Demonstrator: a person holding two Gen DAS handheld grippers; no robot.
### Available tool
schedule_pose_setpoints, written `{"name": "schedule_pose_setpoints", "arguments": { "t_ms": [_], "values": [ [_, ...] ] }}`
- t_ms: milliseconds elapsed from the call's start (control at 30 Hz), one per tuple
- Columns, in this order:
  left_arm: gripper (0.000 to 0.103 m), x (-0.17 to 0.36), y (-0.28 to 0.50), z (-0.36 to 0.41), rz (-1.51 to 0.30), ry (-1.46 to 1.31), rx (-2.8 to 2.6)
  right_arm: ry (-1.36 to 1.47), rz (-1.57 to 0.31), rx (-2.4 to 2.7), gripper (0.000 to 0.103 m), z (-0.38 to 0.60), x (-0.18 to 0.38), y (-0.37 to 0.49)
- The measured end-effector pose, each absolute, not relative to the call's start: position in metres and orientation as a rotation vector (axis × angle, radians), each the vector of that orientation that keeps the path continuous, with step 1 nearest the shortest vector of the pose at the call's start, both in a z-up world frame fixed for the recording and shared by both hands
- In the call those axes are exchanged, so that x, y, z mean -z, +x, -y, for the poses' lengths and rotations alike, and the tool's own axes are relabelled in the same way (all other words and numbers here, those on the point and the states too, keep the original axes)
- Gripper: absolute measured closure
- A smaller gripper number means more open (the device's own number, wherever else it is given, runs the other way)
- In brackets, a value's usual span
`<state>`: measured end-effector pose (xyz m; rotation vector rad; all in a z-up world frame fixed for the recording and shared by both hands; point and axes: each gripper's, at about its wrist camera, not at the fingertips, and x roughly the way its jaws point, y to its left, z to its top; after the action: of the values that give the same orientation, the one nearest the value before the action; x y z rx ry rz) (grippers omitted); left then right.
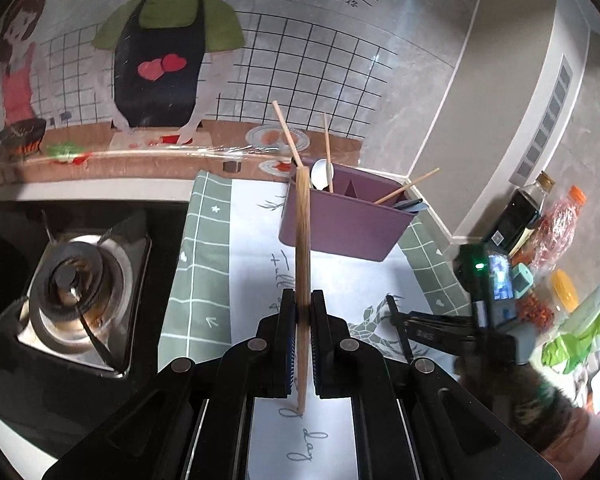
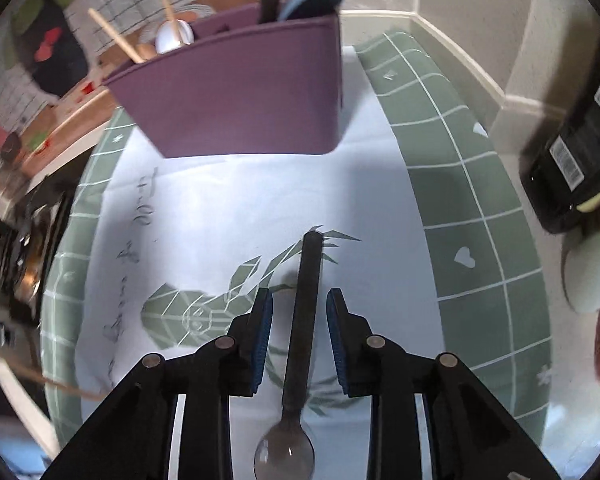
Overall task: Organize utensils
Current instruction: 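Lift the chopstick and spoon with both grippers up over the purple caddy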
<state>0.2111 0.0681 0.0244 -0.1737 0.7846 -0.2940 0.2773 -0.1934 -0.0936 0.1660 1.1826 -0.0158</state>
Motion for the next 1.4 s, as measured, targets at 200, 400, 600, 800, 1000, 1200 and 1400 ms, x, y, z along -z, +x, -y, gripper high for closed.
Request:
{"name": "schedule_pose_setpoints", "arguments": {
  "t_ms": [200,400,600,800,1000,1200,1400],
  "values": [
    [0.096,-0.025,0.206,-0.072,-0.784,-0.191,0.292,0.083,-1.159,0.049,0.076,0.176,0.098,0.275],
    [0.096,-0.027,0.203,-0.071,-0.788,-0.184,0.305,0.058,-1.133,-0.042,0.092,0.173,0.088,0.258],
    [0.096,-0.034,0.202,-0.072,-0.777,-0.174,0.32,0.068,-0.996,-0.105,0.092,0.181,0.046,0.224],
    [0.096,-0.041,0.207,-0.065,-0.765,-0.165,0.355,0.085,-0.859,-0.111,0.092,0.184,-0.004,0.212],
    [0.096,-0.084,0.227,-0.055,-0.678,-0.159,0.407,0.055,-0.701,-0.112,0.092,0.188,-0.071,0.219],
    [0.096,-0.153,0.246,-0.04,-0.523,-0.099,0.414,-0.004,-0.479,-0.125,0.092,0.195,-0.16,0.237],
    [0.096,-0.195,0.276,-0.027,-0.432,-0.091,0.39,-0.058,-0.303,-0.175,0.092,0.199,-0.222,0.262]
  ]
}}
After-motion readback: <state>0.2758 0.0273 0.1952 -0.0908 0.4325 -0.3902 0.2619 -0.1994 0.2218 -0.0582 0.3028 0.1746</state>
